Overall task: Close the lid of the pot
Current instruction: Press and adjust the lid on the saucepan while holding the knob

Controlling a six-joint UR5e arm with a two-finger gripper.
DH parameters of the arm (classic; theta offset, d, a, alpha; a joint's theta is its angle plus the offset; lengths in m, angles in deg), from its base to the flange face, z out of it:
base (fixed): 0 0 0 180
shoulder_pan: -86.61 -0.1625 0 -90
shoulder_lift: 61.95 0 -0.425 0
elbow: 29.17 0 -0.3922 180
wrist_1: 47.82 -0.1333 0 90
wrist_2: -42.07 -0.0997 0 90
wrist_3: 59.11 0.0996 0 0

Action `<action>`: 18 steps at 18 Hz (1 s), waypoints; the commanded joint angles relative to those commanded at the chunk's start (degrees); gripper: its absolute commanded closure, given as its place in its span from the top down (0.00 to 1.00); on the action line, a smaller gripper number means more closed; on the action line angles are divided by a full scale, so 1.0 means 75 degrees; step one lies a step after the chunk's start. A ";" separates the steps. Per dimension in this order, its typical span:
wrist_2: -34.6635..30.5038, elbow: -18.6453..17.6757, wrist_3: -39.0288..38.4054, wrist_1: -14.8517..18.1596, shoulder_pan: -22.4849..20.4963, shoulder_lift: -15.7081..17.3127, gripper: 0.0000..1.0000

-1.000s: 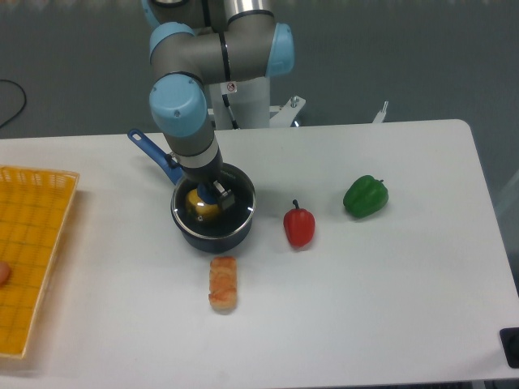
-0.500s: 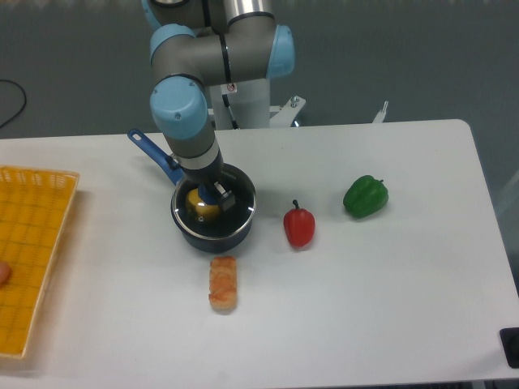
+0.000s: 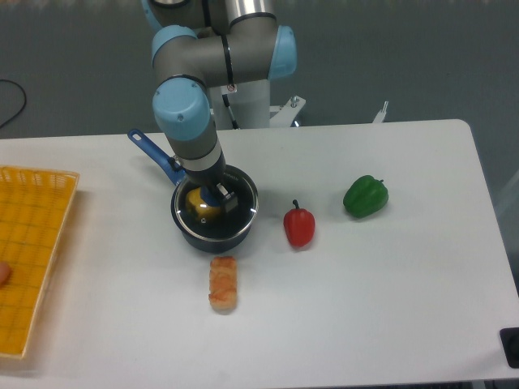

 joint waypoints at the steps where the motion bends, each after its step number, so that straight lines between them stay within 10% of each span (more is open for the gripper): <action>1: 0.0000 0.0000 0.0000 0.0000 0.0000 -0.0012 0.54; 18: 0.0000 0.0012 -0.0035 0.0058 0.0210 0.0058 0.54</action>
